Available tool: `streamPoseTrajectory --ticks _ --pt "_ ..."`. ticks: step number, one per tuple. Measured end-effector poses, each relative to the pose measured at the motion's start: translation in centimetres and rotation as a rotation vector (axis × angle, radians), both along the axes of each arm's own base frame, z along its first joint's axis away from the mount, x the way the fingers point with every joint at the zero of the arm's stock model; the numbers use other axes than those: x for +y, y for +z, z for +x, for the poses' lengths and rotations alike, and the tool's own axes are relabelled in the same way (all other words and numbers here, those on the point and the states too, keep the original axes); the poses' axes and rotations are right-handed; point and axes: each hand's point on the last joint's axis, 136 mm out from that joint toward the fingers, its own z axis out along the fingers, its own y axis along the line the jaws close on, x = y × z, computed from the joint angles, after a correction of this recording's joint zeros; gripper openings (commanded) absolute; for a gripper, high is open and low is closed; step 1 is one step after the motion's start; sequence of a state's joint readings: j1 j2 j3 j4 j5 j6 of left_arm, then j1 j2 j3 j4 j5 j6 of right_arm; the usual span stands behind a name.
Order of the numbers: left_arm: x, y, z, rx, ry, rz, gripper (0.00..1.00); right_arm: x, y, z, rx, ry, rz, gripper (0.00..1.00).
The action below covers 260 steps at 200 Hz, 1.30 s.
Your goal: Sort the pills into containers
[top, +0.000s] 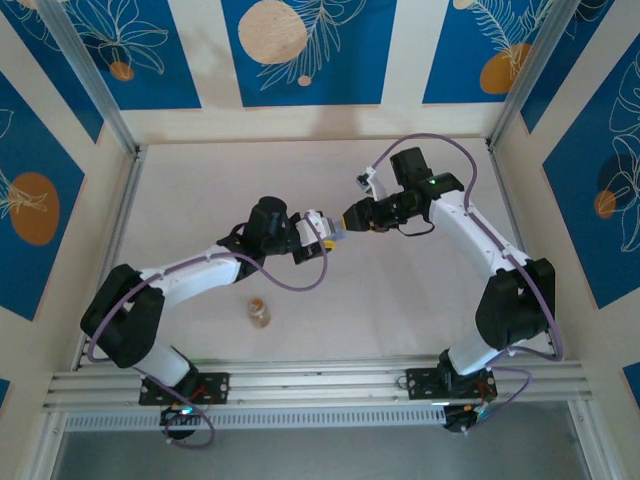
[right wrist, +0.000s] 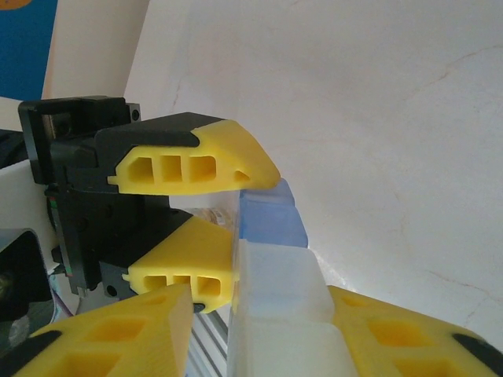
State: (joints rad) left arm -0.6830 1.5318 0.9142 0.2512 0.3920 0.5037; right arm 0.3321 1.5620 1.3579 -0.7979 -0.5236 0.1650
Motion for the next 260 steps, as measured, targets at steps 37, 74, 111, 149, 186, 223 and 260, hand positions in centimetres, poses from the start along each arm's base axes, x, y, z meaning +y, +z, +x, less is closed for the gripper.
streamPoseTrajectory --ticks 37,74,111,149,186,223,260 --pt "0.0 0.3 0.0 -0.005 0.001 -0.004 0.35 -0.2 -0.2 0.0 0.007 -0.004 -0.001 0.24" --pt "0.1 0.2 0.0 0.0 0.006 -0.004 0.63 -0.1 -0.6 0.1 0.025 0.007 0.01 0.2" --pt "0.2 1.5 0.0 -0.038 0.005 -0.032 0.87 -0.2 -1.0 0.0 0.043 0.015 0.01 0.15" --pt "0.9 2.1 -0.5 -0.083 0.006 -0.025 0.87 -0.7 0.1 0.9 0.015 -0.001 0.016 0.15" --pt "2.0 0.4 -0.7 -0.093 0.037 0.018 0.84 -0.8 0.9 1.3 -0.014 0.002 0.02 0.14" --pt "2.3 0.2 -0.2 -0.103 0.078 0.02 0.81 -0.7 0.8 1.0 -0.024 0.02 0.017 0.14" --pt "2.4 0.4 -0.1 -0.099 0.089 0.01 0.78 0.1 0.9 0.5 -0.036 0.058 0.023 0.15"
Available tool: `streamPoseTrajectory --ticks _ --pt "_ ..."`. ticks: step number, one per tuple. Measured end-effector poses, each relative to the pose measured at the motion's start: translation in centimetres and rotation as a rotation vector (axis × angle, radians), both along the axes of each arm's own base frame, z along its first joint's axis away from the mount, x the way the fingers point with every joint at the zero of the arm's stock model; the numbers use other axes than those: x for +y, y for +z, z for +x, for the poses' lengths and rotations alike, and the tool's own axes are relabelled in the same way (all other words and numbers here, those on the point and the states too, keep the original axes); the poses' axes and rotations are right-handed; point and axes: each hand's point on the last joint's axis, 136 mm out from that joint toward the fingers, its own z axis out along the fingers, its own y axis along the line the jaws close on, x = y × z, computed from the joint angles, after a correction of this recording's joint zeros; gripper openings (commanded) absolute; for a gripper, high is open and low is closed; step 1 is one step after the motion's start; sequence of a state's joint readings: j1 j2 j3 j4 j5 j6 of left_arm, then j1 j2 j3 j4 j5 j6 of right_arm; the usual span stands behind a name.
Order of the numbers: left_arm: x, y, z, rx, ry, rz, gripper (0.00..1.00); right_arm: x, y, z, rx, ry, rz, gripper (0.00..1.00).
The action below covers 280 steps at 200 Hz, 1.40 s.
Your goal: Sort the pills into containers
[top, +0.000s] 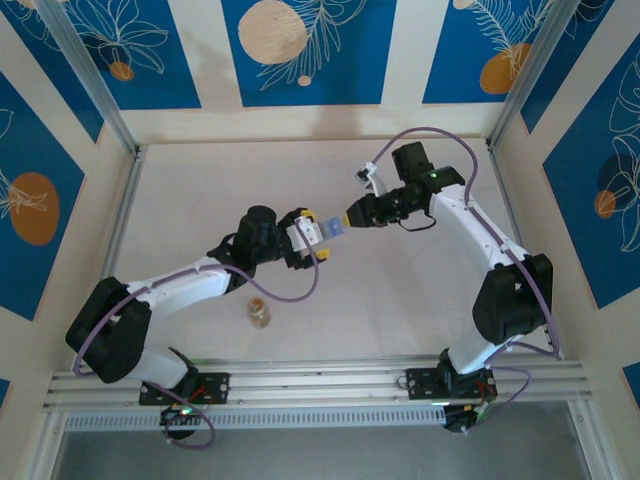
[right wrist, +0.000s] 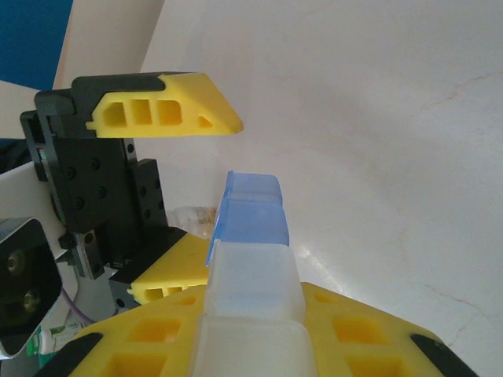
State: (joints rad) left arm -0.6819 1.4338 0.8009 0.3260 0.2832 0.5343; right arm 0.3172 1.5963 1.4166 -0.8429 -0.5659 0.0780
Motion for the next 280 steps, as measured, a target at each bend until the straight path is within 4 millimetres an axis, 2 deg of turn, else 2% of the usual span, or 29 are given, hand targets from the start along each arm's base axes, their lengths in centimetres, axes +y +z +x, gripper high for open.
streamPoseTrajectory --ticks 100,159,217,280 --pt "0.5 1.2 0.7 -0.026 0.045 0.001 0.75 0.7 0.0 -0.8 -0.026 0.057 0.003 0.15" --pt "0.9 3.4 0.1 -0.061 0.048 -0.03 0.75 0.7 0.0 -0.6 -0.04 0.059 -0.001 0.15" --pt "1.9 5.0 1.9 -0.138 0.149 -0.049 0.76 0.8 -0.3 -1.0 -0.05 0.082 -0.017 0.15" --pt "3.1 5.5 3.3 -0.181 0.255 -0.045 0.76 1.1 -0.2 -1.4 -0.056 0.105 -0.002 0.15"
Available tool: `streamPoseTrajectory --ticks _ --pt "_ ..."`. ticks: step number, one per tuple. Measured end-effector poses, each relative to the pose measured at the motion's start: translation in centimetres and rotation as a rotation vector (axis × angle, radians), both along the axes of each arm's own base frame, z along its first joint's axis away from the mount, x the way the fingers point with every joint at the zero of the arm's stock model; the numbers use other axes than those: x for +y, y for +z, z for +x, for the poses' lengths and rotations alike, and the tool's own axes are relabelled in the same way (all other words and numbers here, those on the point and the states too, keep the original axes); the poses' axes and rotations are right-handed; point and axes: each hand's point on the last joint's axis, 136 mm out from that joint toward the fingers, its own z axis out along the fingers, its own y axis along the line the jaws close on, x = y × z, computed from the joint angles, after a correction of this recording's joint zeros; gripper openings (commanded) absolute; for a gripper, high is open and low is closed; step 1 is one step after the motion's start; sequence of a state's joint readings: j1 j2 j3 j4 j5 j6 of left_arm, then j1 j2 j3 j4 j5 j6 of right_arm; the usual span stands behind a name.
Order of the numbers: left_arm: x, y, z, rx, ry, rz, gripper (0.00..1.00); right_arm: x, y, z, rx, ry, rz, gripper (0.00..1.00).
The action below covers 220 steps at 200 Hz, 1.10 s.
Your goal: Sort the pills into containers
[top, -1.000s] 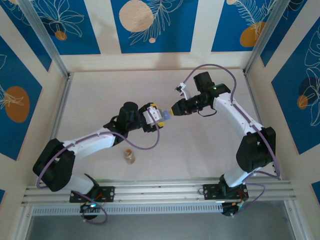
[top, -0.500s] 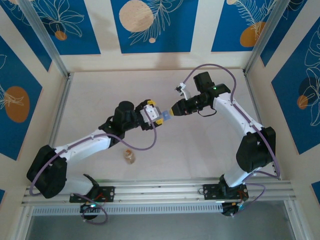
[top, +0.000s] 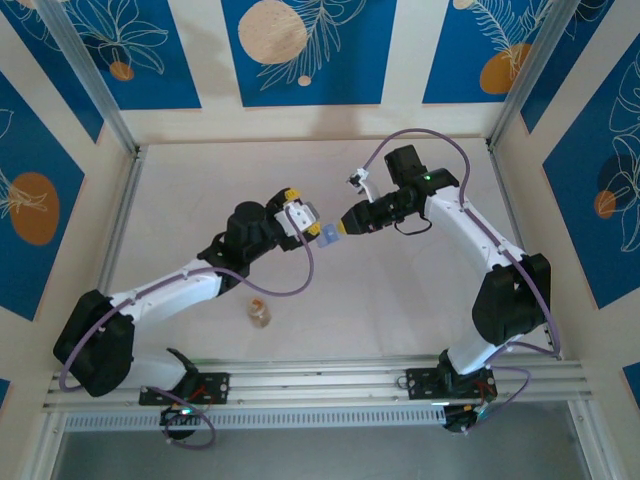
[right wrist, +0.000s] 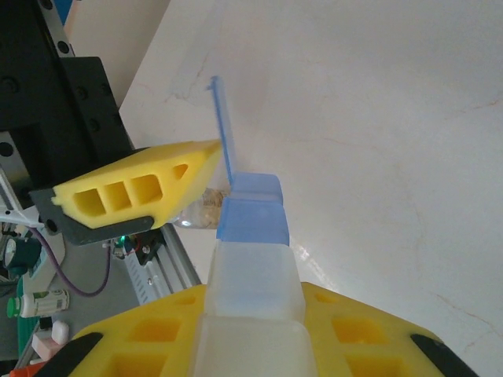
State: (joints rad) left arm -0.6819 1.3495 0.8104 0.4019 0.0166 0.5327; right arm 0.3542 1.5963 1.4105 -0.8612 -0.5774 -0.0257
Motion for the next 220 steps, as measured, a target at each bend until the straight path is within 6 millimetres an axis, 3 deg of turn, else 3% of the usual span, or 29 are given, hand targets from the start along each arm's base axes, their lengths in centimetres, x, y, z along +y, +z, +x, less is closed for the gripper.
streamPoseTrajectory --ticks 45,77,104,141,186,220 --pt "0.3 -0.1 0.4 -0.005 0.027 -0.011 0.78 0.0 -0.1 0.1 0.009 -0.01 0.003 0.16" --pt "1.4 1.0 -0.6 -0.008 0.048 -0.071 0.86 -0.4 -1.3 2.2 0.057 -0.105 -0.002 0.15" --pt "4.3 5.1 -2.2 -0.042 0.137 -0.222 0.87 -0.4 -4.8 5.1 0.142 -0.208 -0.038 0.15" --pt "10.6 10.6 -5.1 0.004 0.327 -0.502 0.93 0.5 -10.2 8.3 0.264 -0.301 -0.091 0.12" --pt "15.6 12.9 -7.6 0.112 0.492 -0.566 0.96 2.0 -13.0 10.8 0.29 -0.393 -0.118 0.13" --pt "16.9 11.8 -8.4 0.154 0.546 -0.499 0.97 4.0 -13.9 12.3 0.291 -0.402 -0.107 0.15"
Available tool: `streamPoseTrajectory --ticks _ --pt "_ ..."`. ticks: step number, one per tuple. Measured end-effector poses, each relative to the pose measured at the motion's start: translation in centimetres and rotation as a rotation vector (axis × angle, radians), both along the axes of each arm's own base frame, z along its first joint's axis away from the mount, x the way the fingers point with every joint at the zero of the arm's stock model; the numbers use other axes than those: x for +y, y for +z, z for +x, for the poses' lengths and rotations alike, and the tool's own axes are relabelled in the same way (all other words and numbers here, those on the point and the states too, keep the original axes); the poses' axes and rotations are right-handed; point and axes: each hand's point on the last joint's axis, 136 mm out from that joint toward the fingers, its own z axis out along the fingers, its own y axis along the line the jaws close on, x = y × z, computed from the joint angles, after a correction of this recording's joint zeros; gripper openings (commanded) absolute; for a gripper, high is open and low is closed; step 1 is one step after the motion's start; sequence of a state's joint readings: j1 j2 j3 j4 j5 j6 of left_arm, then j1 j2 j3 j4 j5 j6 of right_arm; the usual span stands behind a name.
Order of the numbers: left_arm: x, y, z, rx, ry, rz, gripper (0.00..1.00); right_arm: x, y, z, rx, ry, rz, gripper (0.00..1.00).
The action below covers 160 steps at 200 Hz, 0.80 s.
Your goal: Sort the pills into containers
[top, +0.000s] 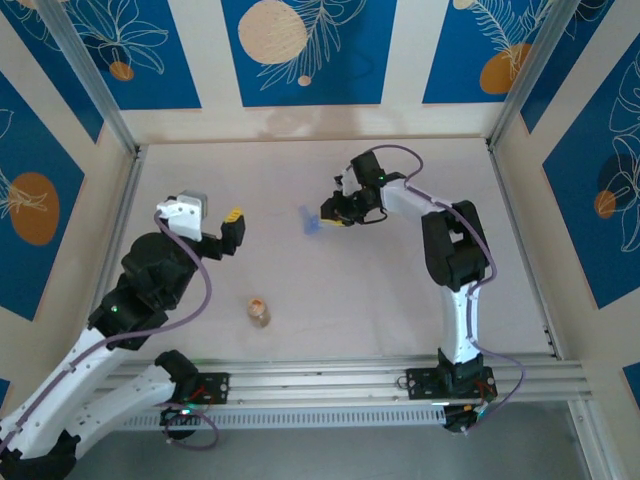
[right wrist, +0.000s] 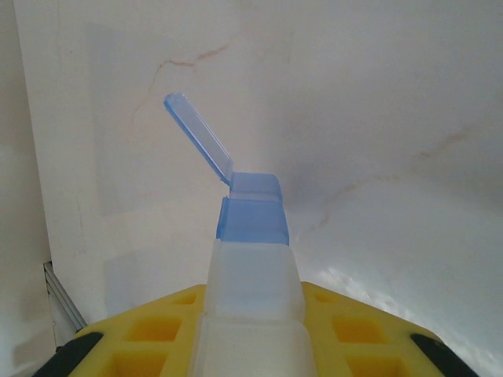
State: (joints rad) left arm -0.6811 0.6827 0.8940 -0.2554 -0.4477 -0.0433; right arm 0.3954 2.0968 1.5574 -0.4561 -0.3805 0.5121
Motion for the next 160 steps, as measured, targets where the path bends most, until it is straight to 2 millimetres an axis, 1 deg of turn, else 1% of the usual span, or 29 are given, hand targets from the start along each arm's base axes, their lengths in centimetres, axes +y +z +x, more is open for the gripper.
streamPoseTrajectory --ticks 28,51,67,98,117,136,160 --pt "0.1 -1.7 -0.1 0.058 -0.003 0.049 0.98 0.6 -1.0 0.0 0.026 0.0 0.0 0.2" --pt "0.0 -2.9 -0.3 0.093 -0.018 0.103 0.99 0.4 -1.1 -0.1 0.047 0.002 0.016 0.28" --pt "0.1 -3.1 -0.5 0.095 -0.021 0.127 0.99 -0.2 -1.2 0.1 0.057 0.001 0.018 0.33" --pt "0.5 -3.2 -0.9 0.08 -0.025 0.149 0.99 -2.0 -1.5 0.5 0.064 -0.007 0.005 0.46" --pt "0.6 -3.6 -1.0 0.082 -0.026 0.156 1.0 -2.8 -1.7 0.7 0.065 -0.006 -0.008 0.52" --pt "0.6 -3.6 -1.1 0.08 -0.026 0.155 1.0 -3.5 -1.8 1.3 0.056 -0.007 -0.033 0.54" --pt "0.6 -3.7 -1.1 0.08 -0.026 0.156 1.0 -4.0 -1.2 1.9 0.018 0.004 -0.081 0.55"
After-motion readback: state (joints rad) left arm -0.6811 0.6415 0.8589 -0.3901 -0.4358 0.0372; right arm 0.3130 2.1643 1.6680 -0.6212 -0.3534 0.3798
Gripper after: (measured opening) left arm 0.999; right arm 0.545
